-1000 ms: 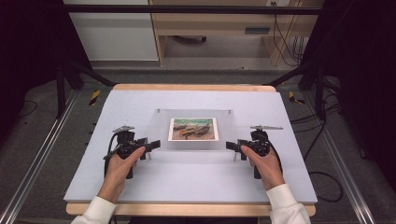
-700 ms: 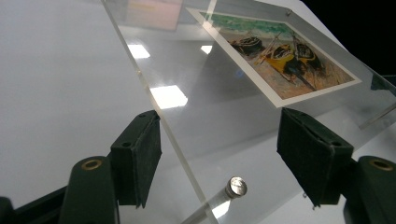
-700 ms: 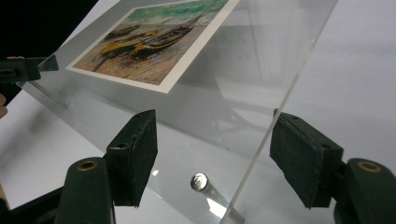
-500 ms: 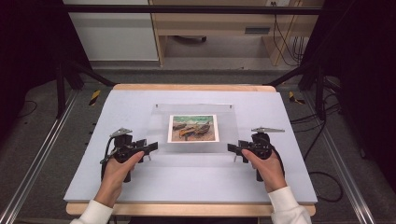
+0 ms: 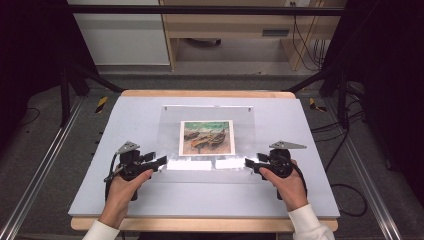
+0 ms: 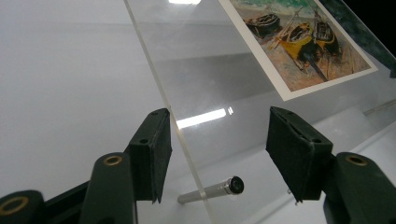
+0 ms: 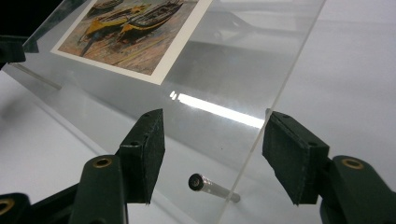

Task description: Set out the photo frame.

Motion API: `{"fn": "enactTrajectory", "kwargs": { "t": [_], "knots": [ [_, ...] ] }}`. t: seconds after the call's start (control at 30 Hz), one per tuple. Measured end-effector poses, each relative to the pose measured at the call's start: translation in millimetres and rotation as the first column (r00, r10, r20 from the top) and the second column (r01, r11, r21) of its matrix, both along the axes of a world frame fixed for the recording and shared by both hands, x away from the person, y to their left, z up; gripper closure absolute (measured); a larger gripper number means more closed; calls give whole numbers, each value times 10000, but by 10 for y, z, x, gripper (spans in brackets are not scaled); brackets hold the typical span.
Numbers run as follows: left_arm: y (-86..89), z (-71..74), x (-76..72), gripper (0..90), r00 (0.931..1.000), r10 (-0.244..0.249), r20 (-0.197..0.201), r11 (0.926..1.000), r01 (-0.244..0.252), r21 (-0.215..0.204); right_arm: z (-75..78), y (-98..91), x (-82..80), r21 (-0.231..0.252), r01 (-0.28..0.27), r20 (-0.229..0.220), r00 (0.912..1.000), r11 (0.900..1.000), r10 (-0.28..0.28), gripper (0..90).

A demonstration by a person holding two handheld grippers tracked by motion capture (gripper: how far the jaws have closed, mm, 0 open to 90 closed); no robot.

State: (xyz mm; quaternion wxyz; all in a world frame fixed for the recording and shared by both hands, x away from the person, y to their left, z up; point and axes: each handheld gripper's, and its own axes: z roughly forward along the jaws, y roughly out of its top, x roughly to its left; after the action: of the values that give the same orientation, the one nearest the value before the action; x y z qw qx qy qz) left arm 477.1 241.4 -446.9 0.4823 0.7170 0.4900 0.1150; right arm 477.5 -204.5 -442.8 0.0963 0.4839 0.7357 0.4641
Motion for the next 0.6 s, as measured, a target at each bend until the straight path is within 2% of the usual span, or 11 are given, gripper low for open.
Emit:
{"fn": "enactTrajectory", "kwargs": {
  "t": [0.33, 0.6],
  "knots": [
    [-1, -6, -59, 417, 9998, 51, 189, 10000, -52, 61, -11, 3, -74, -86, 3, 250, 9997, 10000, -1, 406],
    [-2, -2, -124, 436, 9994, 52, 353, 9997, -60, 230, -6, 13, -135, -349, -28, 495, 9988, 9994, 46, 417]
  ]
}}
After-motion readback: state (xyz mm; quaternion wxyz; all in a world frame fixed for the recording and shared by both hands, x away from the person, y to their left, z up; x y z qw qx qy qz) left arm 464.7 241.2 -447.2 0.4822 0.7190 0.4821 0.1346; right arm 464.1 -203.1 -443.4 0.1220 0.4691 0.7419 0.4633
